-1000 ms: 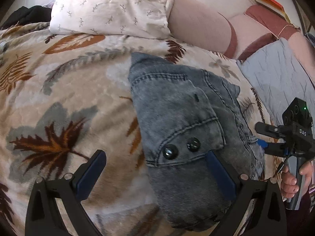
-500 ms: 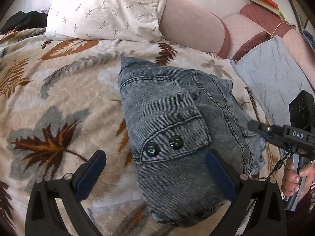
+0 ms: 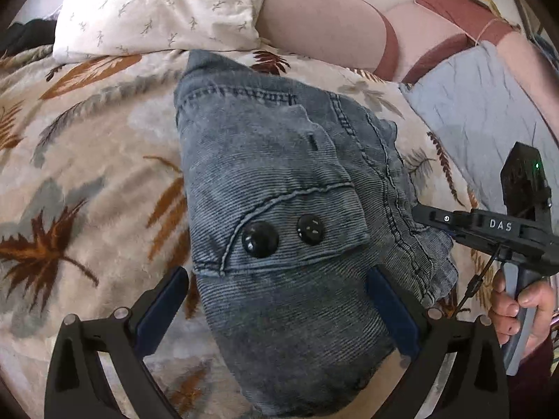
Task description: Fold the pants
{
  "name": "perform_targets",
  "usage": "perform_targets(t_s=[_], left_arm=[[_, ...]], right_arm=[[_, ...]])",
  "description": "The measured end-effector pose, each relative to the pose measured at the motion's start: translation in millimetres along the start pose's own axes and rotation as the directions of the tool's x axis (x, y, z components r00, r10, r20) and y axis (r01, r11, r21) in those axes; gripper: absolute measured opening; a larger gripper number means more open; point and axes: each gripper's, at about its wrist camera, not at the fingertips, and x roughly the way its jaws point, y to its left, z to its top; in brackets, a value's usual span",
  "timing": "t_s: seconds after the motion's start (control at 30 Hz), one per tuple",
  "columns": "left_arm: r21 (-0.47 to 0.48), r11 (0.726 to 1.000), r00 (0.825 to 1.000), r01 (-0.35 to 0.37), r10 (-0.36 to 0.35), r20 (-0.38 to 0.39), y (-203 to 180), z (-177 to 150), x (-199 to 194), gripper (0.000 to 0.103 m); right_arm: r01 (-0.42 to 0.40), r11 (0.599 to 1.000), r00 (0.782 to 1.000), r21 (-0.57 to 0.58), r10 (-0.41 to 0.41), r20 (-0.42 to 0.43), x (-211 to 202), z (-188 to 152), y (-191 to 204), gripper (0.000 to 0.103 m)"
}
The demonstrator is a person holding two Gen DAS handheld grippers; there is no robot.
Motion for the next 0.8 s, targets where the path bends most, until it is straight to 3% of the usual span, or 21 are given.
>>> perform_targets(t_s=[0.13,0.23,0.33,0.4,0.53,0.6,0.67,0.8], left_arm=[[0.033,0.999,0.998,-0.038,0.036,0.052,1.8,2.1,-27.5,0.102],[0.058,0.996,0.99,-0.073,0.066,0.127,1.2,6.1,-51.5,0.102],[0.064,0.986,0.976,-0.151,0.139,0.169,3.3,10.5,-59.2,0.102],[0.064,0.983,0.974,-0.17,0.158,0.164,5.4,11.6,-56.3,0.102],[0.104,0.969,0.968,-0.223,0.207,0.143,-2.0,7.1,-39.6,0.102],[0.137,0.954,0.959,-0.268,0.25,0.13,-7.8,3.5,-28.8,0.102],[0.151,0.943,0.953,-0.297,0.282,0.112,-11.6,0.2,-19.4,0.103],[0.108,0.943,0.948,-0.313,0.305,0.091,-8.1,-2.8,-13.0,0.103]], right_arm=[[0.0,1.0,0.999,-0.005,0.0,0.034,-12.8,2.1,3.1,0.022],[0.034,0.999,0.985,-0.036,-0.027,0.168,-38.2,4.5,8.7,0.023],[-0.026,0.995,0.976,-0.094,0.046,0.214,-47.5,2.2,19.2,0.025],[-0.039,0.986,0.98,-0.164,0.07,0.184,-40.2,-3.8,36.8,0.025],[-0.013,0.964,0.992,-0.264,0.045,0.116,-20.0,-18.7,65.8,0.025],[0.023,0.958,0.998,-0.287,-0.007,0.055,-4.2,-25.2,72.5,0.025],[0.049,0.961,0.999,-0.274,-0.052,-0.005,11.9,-28.3,70.1,0.025],[0.017,0.978,0.999,-0.206,-0.026,-0.041,17.5,-26.4,59.4,0.025]])
